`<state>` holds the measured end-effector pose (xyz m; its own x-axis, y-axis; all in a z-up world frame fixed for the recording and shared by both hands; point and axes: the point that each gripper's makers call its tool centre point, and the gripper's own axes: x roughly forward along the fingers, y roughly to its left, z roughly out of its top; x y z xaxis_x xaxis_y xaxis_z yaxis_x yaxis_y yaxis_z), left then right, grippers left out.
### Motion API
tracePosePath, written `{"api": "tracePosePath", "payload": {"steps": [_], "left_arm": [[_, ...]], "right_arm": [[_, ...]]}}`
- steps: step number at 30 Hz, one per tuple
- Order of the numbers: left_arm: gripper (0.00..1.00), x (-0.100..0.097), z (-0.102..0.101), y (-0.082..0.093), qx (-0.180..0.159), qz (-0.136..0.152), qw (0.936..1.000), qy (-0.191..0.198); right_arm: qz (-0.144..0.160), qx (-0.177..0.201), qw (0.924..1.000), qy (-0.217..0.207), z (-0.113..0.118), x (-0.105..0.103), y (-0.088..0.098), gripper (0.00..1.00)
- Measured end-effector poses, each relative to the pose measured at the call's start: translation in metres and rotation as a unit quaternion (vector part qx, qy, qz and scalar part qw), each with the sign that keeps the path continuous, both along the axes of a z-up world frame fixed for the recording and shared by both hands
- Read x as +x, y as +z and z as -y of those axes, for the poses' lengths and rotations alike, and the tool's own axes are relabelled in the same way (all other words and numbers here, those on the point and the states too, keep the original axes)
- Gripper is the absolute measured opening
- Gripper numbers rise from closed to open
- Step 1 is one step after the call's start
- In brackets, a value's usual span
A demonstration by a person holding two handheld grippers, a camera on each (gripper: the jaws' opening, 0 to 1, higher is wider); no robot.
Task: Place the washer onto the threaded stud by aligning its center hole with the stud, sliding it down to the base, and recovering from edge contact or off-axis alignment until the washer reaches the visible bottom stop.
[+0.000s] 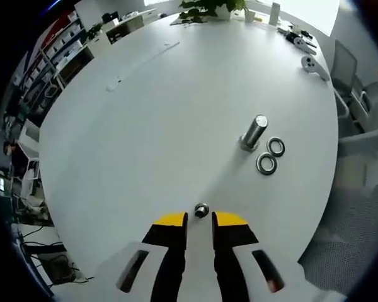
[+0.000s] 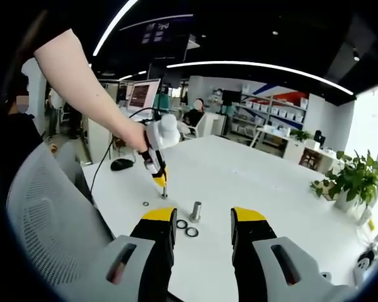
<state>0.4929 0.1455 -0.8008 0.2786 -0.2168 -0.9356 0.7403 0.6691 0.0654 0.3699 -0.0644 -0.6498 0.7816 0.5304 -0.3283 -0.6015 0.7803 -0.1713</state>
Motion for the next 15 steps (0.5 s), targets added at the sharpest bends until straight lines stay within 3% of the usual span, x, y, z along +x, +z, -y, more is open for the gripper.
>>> {"api": "tracePosePath", "payload": {"steps": [15], "left_arm": [[0.13, -0.018, -0.016, -0.003, -0.016, -0.008, 0.9995, 0.026]], "right_arm": [[0.001, 0.004, 1.0, -0.001, 0.0, 0.0, 0.001, 0.36]]}}
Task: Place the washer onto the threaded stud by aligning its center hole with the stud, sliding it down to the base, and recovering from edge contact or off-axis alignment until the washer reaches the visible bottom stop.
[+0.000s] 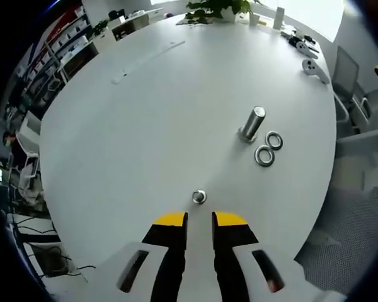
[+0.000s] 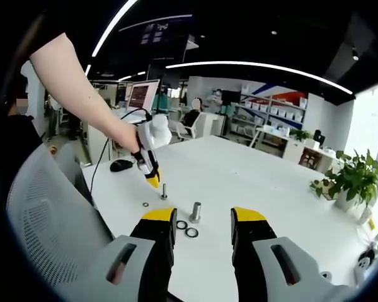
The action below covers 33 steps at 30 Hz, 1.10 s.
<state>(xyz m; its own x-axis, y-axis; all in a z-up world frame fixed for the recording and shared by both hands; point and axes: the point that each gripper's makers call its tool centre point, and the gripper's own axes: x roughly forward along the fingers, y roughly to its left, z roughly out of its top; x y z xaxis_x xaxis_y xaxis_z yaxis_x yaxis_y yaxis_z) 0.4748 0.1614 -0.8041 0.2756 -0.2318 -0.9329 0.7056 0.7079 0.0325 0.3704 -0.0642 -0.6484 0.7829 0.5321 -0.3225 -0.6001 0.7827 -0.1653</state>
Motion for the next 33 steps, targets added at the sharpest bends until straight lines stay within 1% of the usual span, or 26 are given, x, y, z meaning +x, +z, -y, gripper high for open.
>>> {"api": "tracePosePath", "payload": {"steps": [5, 7, 8, 10, 11, 13, 14, 17, 20, 23, 25, 28, 31, 33], "left_arm": [[0.13, -0.014, -0.004, -0.003, -0.01, -0.009, 0.9999, 0.007], [0.13, -0.018, -0.011, -0.005, 0.007, -0.013, 0.9998, -0.015], [0.13, -0.019, -0.016, -0.005, 0.011, -0.009, 0.9998, -0.016], [0.13, -0.02, -0.023, -0.004, 0.003, -0.011, 0.9999, -0.002], [0.13, -0.021, -0.025, -0.004, -0.011, -0.014, 0.9996, 0.02], [0.13, -0.023, -0.029, -0.003, -0.021, -0.014, 0.9991, 0.033], [0.13, -0.023, -0.03, -0.004, -0.023, -0.013, 0.9991, 0.034], [0.13, -0.027, -0.031, -0.008, -0.027, -0.012, 0.999, 0.034], [0.13, -0.031, -0.029, -0.01, -0.042, -0.015, 0.9979, 0.047], [0.13, -0.037, -0.026, -0.011, -0.045, -0.016, 0.9978, 0.045], [0.13, -0.036, -0.027, -0.012, -0.048, -0.015, 0.9977, 0.047], [0.13, -0.036, -0.021, -0.006, -0.084, -0.004, 0.9934, 0.079], [0.13, -0.041, -0.019, -0.008, -0.081, -0.004, 0.9939, 0.075], [0.13, -0.043, -0.017, -0.006, -0.079, 0.005, 0.9944, 0.069]], "right_arm": [[-0.003, 0.002, 1.0, -0.002, 0.0, 0.001, -0.001, 0.36], [-0.007, 0.0, 1.0, 0.002, -0.001, 0.0, -0.003, 0.36], [-0.008, -0.001, 1.0, 0.004, -0.002, 0.0, -0.003, 0.36], [-0.008, -0.003, 0.9999, 0.007, -0.003, 0.0, -0.004, 0.36], [-0.01, -0.005, 0.9999, 0.007, -0.004, 0.0, -0.004, 0.36], [-0.009, -0.007, 0.9999, 0.008, -0.004, -0.001, -0.005, 0.36], [-0.007, -0.008, 0.9999, 0.007, -0.003, 0.0, -0.004, 0.36], [-0.007, -0.008, 0.9999, 0.003, -0.002, 0.001, -0.004, 0.36], [-0.008, -0.007, 0.9999, 0.003, -0.002, 0.0, -0.004, 0.36], [-0.011, -0.011, 0.9999, 0.007, -0.003, 0.001, -0.006, 0.36], [-0.01, -0.009, 0.9999, 0.007, -0.003, 0.001, -0.005, 0.36], [-0.013, -0.01, 0.9999, 0.004, -0.002, 0.0, -0.007, 0.36], [-0.012, -0.01, 0.9999, 0.003, -0.001, 0.001, -0.006, 0.36], [-0.01, -0.009, 0.9999, 0.003, -0.001, 0.001, -0.005, 0.36]]}}
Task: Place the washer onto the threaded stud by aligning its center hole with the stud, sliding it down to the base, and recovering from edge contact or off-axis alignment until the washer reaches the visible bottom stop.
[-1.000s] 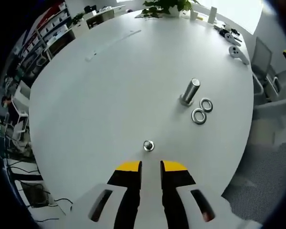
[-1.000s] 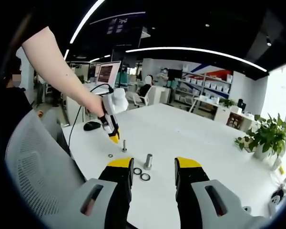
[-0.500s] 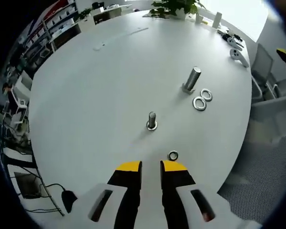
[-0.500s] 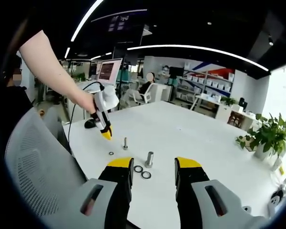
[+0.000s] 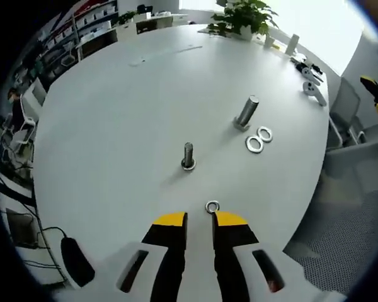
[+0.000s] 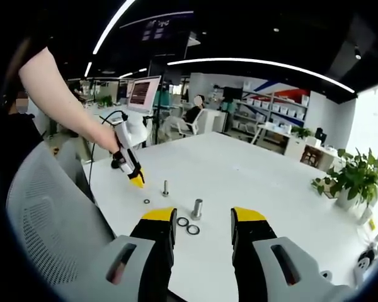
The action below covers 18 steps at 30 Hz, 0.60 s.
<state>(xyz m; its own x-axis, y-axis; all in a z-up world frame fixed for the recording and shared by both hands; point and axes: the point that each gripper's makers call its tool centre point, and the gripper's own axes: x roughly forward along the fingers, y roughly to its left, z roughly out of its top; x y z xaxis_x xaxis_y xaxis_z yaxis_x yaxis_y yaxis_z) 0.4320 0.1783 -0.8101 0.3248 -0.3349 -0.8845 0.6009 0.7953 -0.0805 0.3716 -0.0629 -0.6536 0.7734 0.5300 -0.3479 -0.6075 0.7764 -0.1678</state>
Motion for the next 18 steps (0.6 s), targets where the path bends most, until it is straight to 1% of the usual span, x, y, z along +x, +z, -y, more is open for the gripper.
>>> {"api": "tracePosePath", "payload": {"steps": [1, 2, 5, 6, 8, 10, 11, 14, 15, 18], "left_arm": [[0.13, 0.002, 0.004, 0.002, -0.012, 0.007, 0.9999, 0.009], [0.13, 0.001, 0.008, 0.004, -0.026, 0.006, 0.9995, 0.017], [0.14, -0.003, 0.013, 0.007, -0.028, 0.013, 0.9994, 0.014], [0.14, -0.004, 0.014, 0.008, -0.026, 0.021, 0.9994, 0.013], [0.14, -0.006, 0.015, 0.005, -0.025, 0.023, 0.9993, 0.012], [0.14, -0.011, 0.016, -0.001, -0.021, 0.015, 0.9996, 0.007], [0.14, -0.014, 0.014, -0.005, -0.01, 0.009, 0.9999, -0.002], [0.15, -0.016, 0.013, -0.01, -0.002, 0.008, 1.0, -0.003], [0.16, -0.018, 0.013, -0.013, 0.001, 0.004, 1.0, -0.005], [0.17, -0.022, 0.011, -0.021, 0.019, 0.001, 0.9996, -0.02]], "right_arm": [[0.002, 0.001, 1.0, 0.0, 0.0, 0.0, 0.001, 0.36], [0.002, 0.001, 1.0, 0.0, 0.0, 0.0, 0.001, 0.36], [0.003, -0.001, 1.0, 0.001, -0.001, -0.001, 0.001, 0.36], [0.005, -0.001, 1.0, 0.002, -0.001, -0.001, 0.001, 0.36], [0.003, -0.004, 1.0, 0.002, -0.001, -0.001, 0.0, 0.36], [-0.003, -0.008, 1.0, 0.001, -0.001, -0.001, -0.003, 0.36], [0.0, -0.009, 1.0, 0.0, 0.0, -0.002, -0.002, 0.36], [0.001, -0.008, 1.0, 0.002, -0.001, -0.002, -0.001, 0.36], [0.002, -0.008, 1.0, 0.003, -0.001, -0.002, -0.001, 0.36], [0.003, -0.006, 1.0, 0.001, 0.0, -0.002, 0.0, 0.36]]}}
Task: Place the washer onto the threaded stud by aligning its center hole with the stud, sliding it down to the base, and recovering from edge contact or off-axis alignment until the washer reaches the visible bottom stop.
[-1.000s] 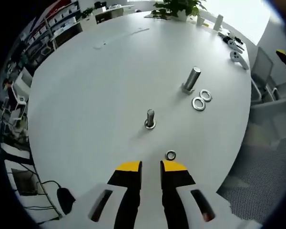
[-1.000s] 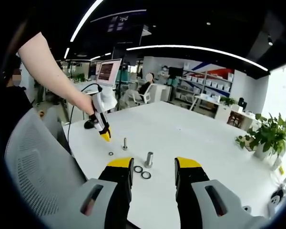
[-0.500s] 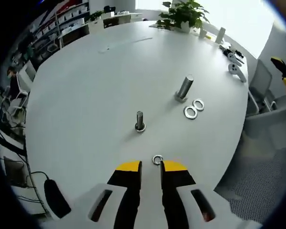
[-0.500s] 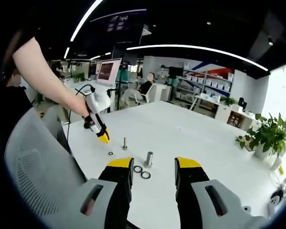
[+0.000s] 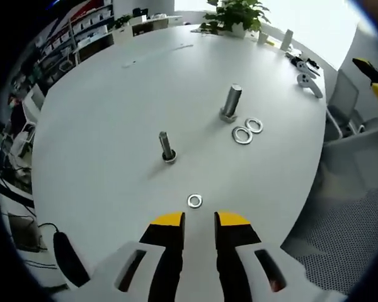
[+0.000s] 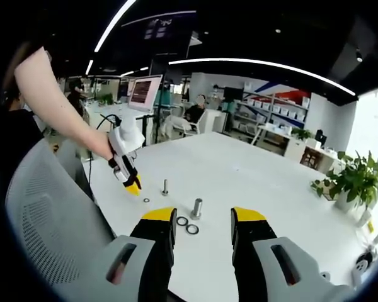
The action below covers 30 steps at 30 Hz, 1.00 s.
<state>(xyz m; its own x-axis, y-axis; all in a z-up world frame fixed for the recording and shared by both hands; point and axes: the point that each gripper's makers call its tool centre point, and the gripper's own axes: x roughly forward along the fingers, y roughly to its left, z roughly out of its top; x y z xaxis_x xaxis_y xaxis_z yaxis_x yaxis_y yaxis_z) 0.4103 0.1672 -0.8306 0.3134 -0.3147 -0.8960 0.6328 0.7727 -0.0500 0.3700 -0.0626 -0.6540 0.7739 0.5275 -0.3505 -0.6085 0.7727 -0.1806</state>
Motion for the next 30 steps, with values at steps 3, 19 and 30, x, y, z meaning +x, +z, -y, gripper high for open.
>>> {"api": "tracePosePath", "payload": {"steps": [3, 19, 30], "left_arm": [[0.17, 0.0, 0.0, -0.006, 0.006, -0.007, 0.9999, -0.004], [0.18, 0.013, 0.01, -0.018, 0.049, -0.019, 0.9974, -0.05], [0.17, 0.012, 0.013, -0.028, 0.081, -0.039, 0.992, -0.089]], "right_arm": [[-0.001, 0.002, 1.0, -0.002, 0.001, 0.0, 0.0, 0.36], [0.003, 0.003, 1.0, -0.003, 0.002, 0.001, 0.001, 0.36], [0.002, 0.002, 1.0, -0.006, 0.003, 0.001, 0.0, 0.36]]}}
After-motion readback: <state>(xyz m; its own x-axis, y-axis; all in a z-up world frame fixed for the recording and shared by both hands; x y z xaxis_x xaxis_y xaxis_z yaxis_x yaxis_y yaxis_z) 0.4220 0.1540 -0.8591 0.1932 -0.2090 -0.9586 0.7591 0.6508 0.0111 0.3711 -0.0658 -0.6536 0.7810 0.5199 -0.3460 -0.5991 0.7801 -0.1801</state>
